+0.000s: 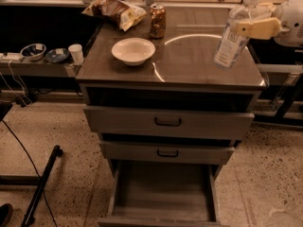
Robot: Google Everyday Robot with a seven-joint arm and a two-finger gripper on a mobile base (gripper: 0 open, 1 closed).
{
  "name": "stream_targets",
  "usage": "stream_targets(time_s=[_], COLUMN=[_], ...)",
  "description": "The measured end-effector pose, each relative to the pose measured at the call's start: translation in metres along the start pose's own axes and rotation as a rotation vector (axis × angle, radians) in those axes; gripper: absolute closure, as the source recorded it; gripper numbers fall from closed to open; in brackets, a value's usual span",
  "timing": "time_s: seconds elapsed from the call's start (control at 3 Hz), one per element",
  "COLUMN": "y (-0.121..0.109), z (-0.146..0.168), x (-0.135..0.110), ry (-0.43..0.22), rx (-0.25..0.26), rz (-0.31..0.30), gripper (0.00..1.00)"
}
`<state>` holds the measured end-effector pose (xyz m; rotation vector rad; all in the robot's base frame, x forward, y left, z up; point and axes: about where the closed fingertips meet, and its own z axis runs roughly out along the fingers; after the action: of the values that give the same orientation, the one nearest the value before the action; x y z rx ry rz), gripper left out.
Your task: Pick blue plastic bottle from bottom drawer and place on counter
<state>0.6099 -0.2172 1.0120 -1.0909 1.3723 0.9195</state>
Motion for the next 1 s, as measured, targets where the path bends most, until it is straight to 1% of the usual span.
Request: stream_targets(time_s=[0.33,0.67,1.0], y=[-0.032,-0.065,-0.089], z=[0.005,0.018,0.035], x=[0.015,0.049,0.065], ry=[0.014,0.024,-0.038], rx=[0.158,0.286,0.323], rz=[0.079,0.192,0.190], gripper=[1.00,1.00,0.73])
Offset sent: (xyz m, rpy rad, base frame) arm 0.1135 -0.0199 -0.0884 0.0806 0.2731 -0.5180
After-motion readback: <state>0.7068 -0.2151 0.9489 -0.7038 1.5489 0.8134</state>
